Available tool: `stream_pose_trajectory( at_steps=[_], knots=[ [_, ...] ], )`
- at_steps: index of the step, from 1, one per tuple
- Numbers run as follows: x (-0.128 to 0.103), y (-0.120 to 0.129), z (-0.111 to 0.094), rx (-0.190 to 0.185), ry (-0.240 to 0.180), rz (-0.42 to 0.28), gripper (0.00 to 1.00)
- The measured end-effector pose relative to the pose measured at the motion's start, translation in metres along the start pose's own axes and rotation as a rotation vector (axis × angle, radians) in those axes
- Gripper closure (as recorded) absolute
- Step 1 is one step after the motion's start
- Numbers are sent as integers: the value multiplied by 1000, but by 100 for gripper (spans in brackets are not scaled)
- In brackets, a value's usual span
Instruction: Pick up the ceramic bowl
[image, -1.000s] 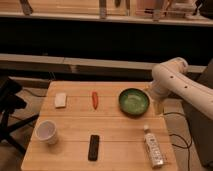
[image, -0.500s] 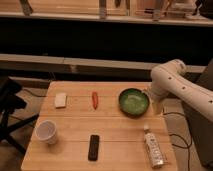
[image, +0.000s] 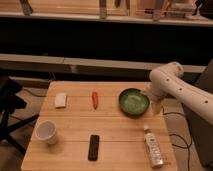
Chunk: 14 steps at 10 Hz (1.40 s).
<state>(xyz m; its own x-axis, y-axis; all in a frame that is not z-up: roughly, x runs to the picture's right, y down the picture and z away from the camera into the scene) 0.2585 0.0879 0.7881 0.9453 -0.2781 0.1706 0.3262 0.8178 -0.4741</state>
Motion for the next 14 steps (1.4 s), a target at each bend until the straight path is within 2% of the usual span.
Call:
stream_pose_trajectory(
  at_steps=[1,6,9,14],
  knots=[
    [0,0,9,1,0,-8,20],
    [-4,-5,29,6,0,-35,20],
    [-5,-3,52,-5,-9,-41,20],
    [-1,1,72,-21,-20,-42,20]
  ],
)
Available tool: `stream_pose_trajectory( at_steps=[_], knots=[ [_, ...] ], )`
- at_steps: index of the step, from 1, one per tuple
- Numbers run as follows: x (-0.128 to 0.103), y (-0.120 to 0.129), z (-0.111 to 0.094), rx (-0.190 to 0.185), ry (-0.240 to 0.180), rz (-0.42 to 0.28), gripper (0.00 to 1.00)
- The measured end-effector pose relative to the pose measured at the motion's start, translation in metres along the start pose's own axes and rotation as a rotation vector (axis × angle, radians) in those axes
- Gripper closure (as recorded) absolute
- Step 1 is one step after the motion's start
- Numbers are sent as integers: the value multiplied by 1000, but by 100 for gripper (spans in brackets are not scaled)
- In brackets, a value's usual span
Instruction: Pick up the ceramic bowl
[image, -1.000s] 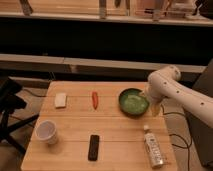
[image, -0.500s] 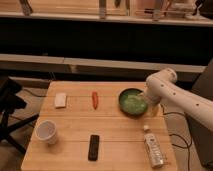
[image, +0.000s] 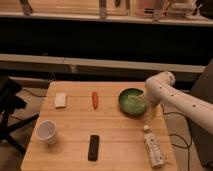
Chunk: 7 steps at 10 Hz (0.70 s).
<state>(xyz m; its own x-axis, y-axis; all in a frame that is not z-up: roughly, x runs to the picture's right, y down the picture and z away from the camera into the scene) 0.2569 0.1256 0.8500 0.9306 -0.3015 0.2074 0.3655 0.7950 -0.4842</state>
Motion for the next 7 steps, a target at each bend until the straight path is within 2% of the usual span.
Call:
stream_pose_trajectory(
  at_steps=[4,7],
  knots=[
    [1,1,9,-5,-10,-4,20],
    [3,4,16,-11,-20,-2,37]
  ],
)
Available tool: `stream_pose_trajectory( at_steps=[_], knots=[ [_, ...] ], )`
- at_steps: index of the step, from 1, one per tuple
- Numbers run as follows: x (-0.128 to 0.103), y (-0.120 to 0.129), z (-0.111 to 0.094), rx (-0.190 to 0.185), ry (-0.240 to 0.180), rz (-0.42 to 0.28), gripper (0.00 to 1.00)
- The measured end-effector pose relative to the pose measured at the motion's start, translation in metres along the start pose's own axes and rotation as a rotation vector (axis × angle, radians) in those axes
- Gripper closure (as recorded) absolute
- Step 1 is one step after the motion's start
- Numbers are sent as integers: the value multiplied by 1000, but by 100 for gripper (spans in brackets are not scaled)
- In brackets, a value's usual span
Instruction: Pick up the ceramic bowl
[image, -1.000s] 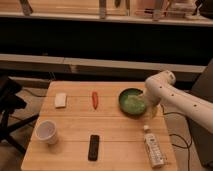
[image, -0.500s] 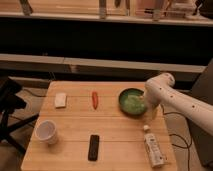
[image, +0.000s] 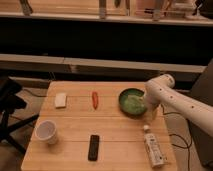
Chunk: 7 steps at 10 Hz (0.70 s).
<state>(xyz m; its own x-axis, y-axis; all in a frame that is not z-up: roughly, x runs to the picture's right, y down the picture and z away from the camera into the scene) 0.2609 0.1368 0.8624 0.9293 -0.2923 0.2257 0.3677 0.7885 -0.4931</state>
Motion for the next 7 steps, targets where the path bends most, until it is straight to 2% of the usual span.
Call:
stream_pose_trajectory(
  at_steps=[3,4,7],
  knots=[
    [0,0,3,-2,-7,0,63],
    [1,1,6,-11,-10,-2,75],
    [-1,3,7,-17,-6,-11,99]
  ],
)
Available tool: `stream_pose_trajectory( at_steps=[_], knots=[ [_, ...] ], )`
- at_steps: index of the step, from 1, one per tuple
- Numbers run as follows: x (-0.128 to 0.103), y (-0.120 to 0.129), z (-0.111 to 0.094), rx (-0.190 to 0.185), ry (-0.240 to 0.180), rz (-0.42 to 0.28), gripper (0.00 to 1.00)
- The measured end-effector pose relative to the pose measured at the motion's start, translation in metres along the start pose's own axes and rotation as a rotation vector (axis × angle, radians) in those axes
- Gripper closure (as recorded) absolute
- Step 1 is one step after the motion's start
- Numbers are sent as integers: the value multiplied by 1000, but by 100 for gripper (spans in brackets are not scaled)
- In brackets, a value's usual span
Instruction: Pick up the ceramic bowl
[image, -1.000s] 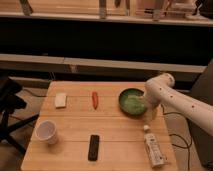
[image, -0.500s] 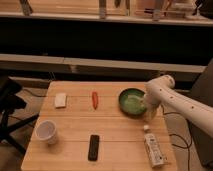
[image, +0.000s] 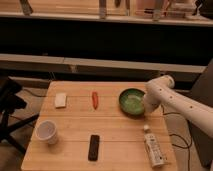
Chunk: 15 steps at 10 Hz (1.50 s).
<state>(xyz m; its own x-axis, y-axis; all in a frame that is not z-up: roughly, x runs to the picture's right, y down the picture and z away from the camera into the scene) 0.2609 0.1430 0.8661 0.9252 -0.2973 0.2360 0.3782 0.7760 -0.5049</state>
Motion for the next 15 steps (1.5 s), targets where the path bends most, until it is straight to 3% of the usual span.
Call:
stream_pose_trajectory(
  at_steps=[6,9,13,15],
  knots=[
    [-9,-13,-63,-3,16,-69,100],
    [-12,-18,-64,2,33,-103,100],
    [-10,-29,-100,4,45,-121,100],
    [-13,-32,-104,1,49,-136,100]
  ],
)
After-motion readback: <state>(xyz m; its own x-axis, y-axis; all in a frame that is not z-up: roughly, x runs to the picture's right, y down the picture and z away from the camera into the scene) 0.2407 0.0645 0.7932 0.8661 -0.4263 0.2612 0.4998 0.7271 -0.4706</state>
